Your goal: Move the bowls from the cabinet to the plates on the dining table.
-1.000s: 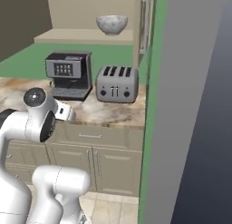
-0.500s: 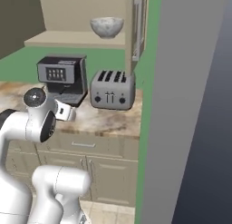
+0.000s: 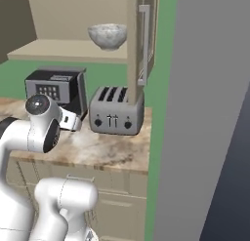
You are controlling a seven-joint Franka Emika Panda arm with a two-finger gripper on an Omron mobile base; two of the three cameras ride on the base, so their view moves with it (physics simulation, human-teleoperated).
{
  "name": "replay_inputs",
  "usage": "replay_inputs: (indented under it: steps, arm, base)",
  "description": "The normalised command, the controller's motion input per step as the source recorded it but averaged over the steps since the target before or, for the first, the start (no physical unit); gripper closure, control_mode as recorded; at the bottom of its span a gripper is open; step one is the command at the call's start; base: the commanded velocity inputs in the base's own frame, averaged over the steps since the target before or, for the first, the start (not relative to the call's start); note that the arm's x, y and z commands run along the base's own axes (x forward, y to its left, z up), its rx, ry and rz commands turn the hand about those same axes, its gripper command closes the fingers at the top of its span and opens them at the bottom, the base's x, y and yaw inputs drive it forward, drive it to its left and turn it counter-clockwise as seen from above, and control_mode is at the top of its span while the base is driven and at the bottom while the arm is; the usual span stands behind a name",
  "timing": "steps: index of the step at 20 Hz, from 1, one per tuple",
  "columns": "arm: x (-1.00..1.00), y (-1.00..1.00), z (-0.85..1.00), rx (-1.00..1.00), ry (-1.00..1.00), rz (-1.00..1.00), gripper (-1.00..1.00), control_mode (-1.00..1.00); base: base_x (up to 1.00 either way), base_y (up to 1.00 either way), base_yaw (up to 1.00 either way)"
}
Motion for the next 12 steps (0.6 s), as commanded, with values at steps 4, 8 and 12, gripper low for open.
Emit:
replay_inputs:
  steps: [4, 8, 12]
  arm:
    - [0.00, 0.00, 0.00, 0.00, 0.00, 0.00, -1.00, 1.00]
    - [0.00, 0.00, 0.00, 0.00, 0.00, 0.00, -1.00, 1.00]
    - [0.00, 0.00, 0.00, 0.00, 0.00, 0.00, -1.00, 1.00]
  base:
    - [0.42, -0.04, 0.00]
    - [0.31, 0.00, 0.00]
    - [0.12, 0.00, 0.00]
